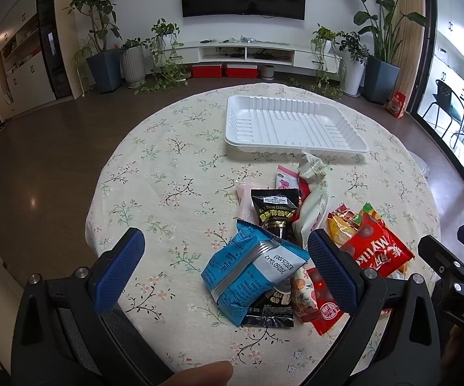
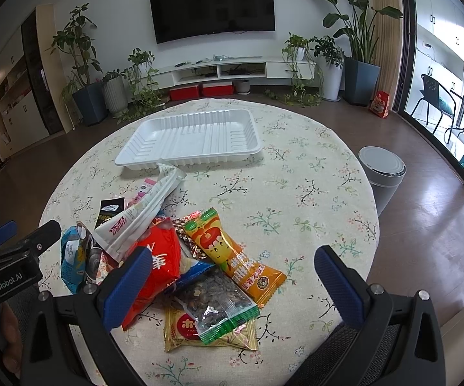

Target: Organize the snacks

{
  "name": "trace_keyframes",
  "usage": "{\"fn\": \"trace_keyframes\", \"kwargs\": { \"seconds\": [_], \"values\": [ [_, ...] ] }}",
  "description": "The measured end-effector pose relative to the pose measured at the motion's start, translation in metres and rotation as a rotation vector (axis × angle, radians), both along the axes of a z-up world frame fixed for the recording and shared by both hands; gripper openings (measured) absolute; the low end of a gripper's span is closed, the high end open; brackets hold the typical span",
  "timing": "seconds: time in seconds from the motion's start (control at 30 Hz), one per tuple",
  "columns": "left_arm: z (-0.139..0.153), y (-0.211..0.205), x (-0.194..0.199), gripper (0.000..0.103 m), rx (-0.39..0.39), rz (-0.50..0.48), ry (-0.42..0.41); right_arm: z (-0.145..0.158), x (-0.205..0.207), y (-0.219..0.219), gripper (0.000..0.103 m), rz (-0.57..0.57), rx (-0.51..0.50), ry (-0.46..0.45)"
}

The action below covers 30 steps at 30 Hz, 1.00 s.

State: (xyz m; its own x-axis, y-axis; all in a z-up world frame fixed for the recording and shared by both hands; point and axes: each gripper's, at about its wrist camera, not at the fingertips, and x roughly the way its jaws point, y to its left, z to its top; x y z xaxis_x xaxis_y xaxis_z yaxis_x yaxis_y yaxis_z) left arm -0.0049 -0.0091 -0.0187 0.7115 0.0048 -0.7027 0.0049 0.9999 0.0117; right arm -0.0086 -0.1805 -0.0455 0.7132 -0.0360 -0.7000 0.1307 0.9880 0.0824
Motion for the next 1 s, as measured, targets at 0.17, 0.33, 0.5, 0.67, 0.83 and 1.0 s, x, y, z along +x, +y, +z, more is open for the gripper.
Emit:
{"fn": "trace_keyframes", "kwargs": {
  "seconds": [0.17, 0.33, 0.5, 0.67, 0.83, 1.0],
  "values": [
    [0.0, 0.0, 0.0, 0.103, 0.0, 0.001, -0.001, 0.001, 0.0, -0.001, 0.103, -0.001, 0.0, 0.002],
    [0.0, -0.001, 0.0, 0.103, 0.002, 0.0, 0.001, 0.0, 0.0, 0.0, 0.103, -0.001, 0.001, 0.003],
    [-0.001, -0.001, -0.001, 0.103, 0.002, 0.0, 0.001, 0.0, 0.0, 0.0, 0.103, -0.002, 0.0, 0.004],
    [-0.004, 0.001, -0.001, 0.103, -0.001, -0.007, 0.003, 0.0, 0.0, 0.0, 0.103, -0.002, 0.001, 0.005],
    [-0.007, 0.013, -0.003, 0.103, -0.114, -0.065, -0.016, 0.0, 0.0, 0.0, 0.103, -0.002, 0.001, 0.005],
    [-0.015, 0.038, -0.005, 0.103, -0.289, -0.151, -0.01, -0.003, -0.002, -0.002, 0.103, -0.012, 0.01, -0.01]
  ]
}}
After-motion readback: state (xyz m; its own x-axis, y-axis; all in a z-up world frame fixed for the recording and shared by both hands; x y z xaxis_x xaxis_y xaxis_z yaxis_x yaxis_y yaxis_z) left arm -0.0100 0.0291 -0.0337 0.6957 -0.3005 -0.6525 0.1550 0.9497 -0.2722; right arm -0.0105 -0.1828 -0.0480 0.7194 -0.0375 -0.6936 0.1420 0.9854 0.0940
